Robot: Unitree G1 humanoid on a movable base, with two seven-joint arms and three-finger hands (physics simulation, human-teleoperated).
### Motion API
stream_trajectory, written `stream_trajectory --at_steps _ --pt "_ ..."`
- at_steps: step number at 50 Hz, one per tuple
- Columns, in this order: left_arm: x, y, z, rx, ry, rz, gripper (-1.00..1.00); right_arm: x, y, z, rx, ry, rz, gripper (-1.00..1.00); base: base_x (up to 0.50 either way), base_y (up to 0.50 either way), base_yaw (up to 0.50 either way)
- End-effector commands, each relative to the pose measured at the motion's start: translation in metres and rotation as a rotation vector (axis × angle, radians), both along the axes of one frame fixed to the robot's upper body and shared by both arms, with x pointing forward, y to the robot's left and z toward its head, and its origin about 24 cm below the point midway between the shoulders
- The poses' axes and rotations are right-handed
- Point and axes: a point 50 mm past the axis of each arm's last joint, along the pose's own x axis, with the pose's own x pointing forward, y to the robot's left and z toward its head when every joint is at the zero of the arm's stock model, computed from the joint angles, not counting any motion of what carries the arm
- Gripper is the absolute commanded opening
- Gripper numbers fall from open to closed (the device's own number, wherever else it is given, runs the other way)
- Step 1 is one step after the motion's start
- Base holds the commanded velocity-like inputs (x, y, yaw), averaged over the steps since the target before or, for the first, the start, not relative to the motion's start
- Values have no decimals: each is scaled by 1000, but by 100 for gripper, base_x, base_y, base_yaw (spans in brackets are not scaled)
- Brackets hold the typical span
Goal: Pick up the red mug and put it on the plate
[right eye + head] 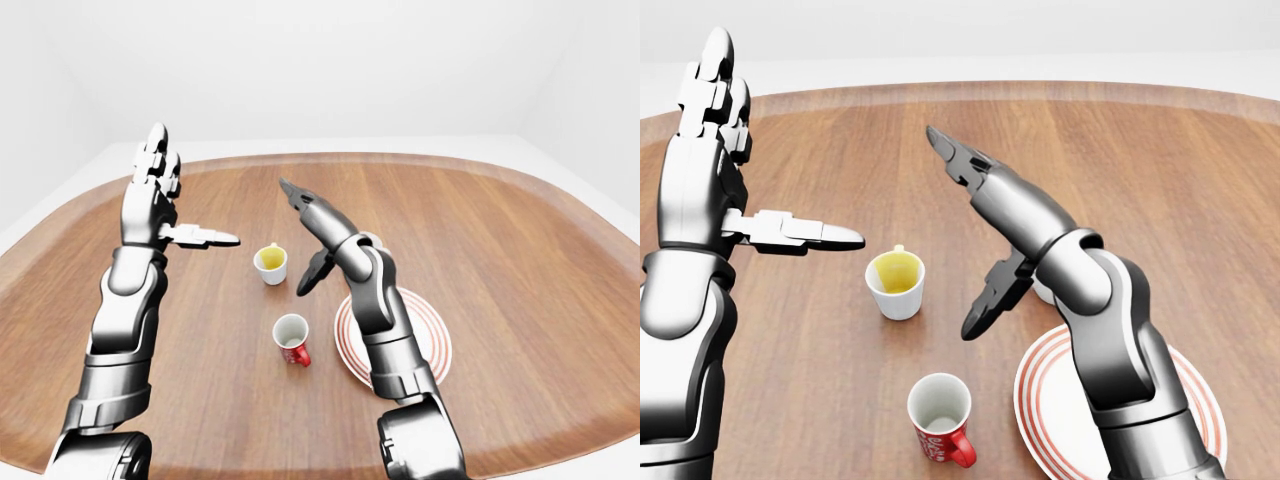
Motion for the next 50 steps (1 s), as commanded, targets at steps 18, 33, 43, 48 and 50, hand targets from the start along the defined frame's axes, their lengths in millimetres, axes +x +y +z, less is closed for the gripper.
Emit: stream_trajectory --at_steps 18,33,43,48,50 --pt "2 2 -6 -2 28 4 100 0 31 -60 -203 214 30 100 0 0 0" --pt "1 3 -4 -4 17 3 100 -2 26 -98 -242 340 -4 100 0 0 0" --pt "1 2 -6 -4 26 1 100 2 29 -101 -247 356 -5 100 0 0 0" --pt "2 3 -9 -6 37 4 100 6 33 -102 -243 365 -9 100 0 0 0" --pt "2 3 -9 -7 37 4 100 7 35 -104 -242 371 -10 100 0 0 0"
